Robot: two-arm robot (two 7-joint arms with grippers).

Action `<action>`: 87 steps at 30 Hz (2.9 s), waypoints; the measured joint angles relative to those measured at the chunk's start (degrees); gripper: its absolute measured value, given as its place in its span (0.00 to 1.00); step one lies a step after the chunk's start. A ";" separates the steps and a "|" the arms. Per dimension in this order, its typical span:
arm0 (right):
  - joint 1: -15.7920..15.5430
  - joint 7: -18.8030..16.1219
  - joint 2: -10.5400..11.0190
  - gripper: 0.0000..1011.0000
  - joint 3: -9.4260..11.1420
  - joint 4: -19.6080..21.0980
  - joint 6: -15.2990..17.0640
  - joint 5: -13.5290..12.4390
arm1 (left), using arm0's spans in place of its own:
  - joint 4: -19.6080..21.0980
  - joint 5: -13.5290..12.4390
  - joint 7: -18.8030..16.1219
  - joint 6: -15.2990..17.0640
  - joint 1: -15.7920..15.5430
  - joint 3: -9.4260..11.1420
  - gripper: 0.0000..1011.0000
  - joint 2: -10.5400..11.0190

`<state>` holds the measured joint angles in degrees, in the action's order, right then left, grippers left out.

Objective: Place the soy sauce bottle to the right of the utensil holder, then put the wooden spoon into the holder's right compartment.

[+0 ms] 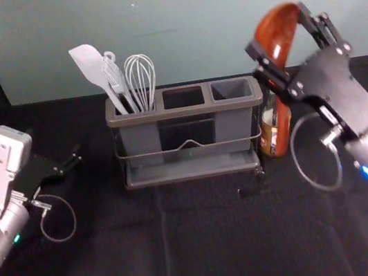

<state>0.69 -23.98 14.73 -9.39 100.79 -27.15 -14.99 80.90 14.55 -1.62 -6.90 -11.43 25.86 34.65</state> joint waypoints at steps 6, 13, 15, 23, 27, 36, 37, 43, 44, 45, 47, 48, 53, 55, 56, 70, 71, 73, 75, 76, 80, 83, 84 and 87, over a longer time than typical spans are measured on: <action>6.95 -1.45 -0.18 0.83 -1.67 -4.94 1.82 -1.57 | 0.00 0.00 0.00 0.00 0.00 0.00 0.99 0.00; 12.65 -2.05 -0.60 0.83 -3.29 -9.59 2.41 -1.65 | 0.00 0.00 0.00 0.00 0.00 0.00 0.99 0.00; 14.10 -2.05 -0.79 0.83 -3.67 -11.04 2.42 -1.60 | 0.00 0.00 0.00 0.00 0.00 0.00 0.99 0.00; 18.36 -2.02 -1.62 0.83 -4.68 -15.33 2.00 -1.18 | 0.00 0.00 0.00 0.00 0.00 0.00 0.99 0.00; 20.71 -2.13 -2.20 0.83 -5.28 -18.10 1.33 -0.89 | 0.00 0.00 0.00 0.00 0.00 0.00 0.99 0.00; 24.59 -2.71 -3.41 0.83 -6.37 -23.45 -0.58 -0.15 | 0.00 0.00 0.00 0.00 0.00 0.00 0.99 0.00; 25.01 -2.75 -3.56 0.83 -6.48 -24.06 -0.82 -0.04 | 0.00 0.00 0.00 0.00 0.00 0.00 0.99 0.00; 27.89 -3.29 -4.63 0.83 -6.88 -28.92 -3.17 0.49 | 0.00 0.00 0.00 0.00 0.00 0.00 0.99 0.00; 28.19 -3.46 -4.75 0.83 -6.91 -29.51 -3.54 0.51 | 0.00 0.00 0.00 0.00 0.00 0.00 0.99 0.00; 28.49 -3.56 -4.91 0.83 -6.94 -30.09 -3.94 0.52 | 0.00 0.00 0.00 0.00 0.00 0.00 0.99 0.00; 29.01 -3.66 -5.15 0.83 -6.95 -31.19 -4.59 0.55 | 0.00 0.00 0.00 0.00 0.00 0.00 0.99 0.00; 29.57 -3.92 -5.42 0.83 -7.00 -32.17 -5.23 0.62 | 0.00 0.00 0.00 0.00 0.00 0.00 0.99 0.00; 30.87 -4.47 -6.16 0.83 -7.23 -35.14 -6.92 1.05 | 0.00 0.00 0.00 0.00 0.00 0.00 0.99 0.00; 31.08 -4.49 -6.37 0.83 -7.28 -35.86 -7.29 1.16 | 0.00 0.00 0.00 0.00 0.00 0.00 0.99 0.00; 31.14 -4.50 -6.47 0.83 -7.29 -36.17 -7.44 1.24 | 0.00 0.00 0.00 0.00 0.00 0.00 0.99 0.00; 29.90 -4.62 -7.39 0.83 -7.19 -39.53 -9.84 2.05 | 0.00 0.00 0.00 0.00 0.00 0.00 0.99 0.00; 29.80 -4.67 -7.40 0.83 -7.18 -39.66 -9.95 2.05 | 0.00 0.00 0.00 0.00 0.00 0.00 0.99 0.00; 29.41 -4.77 -7.46 0.83 -7.10 -40.12 -10.19 2.08 | 0.00 0.00 0.00 0.00 0.00 0.00 0.99 0.00; 28.97 -4.79 -7.54 0.83 -6.97 -40.40 -10.41 2.09 | 0.00 0.00 0.00 0.00 0.00 0.00 0.99 0.00; 28.81 -4.79 -7.56 0.83 -6.94 -40.45 -10.46 2.09 | 0.00 0.00 0.00 0.00 0.00 0.00 0.99 0.00; 28.00 -4.87 -7.56 0.83 -6.70 -40.86 -10.82 2.08 | 0.00 0.00 0.00 0.00 0.00 0.00 0.99 0.00; 27.68 -4.95 -7.56 0.83 -6.53 -41.22 -11.21 2.01 | 0.00 0.00 0.00 0.00 0.00 0.00 0.99 0.00; 27.51 -5.00 -7.56 0.83 -6.45 -41.44 -11.41 2.00 | 0.00 0.00 0.00 0.00 0.00 0.00 0.99 0.00; 27.20 -5.10 -7.55 0.83 -6.25 -41.90 -11.71 2.00 | 0.00 0.00 0.00 0.00 0.00 0.00 0.99 0.00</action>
<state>27.89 -29.08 7.18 -15.64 58.89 -38.87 -12.99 80.90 14.55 -1.62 -6.90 -11.43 25.86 34.65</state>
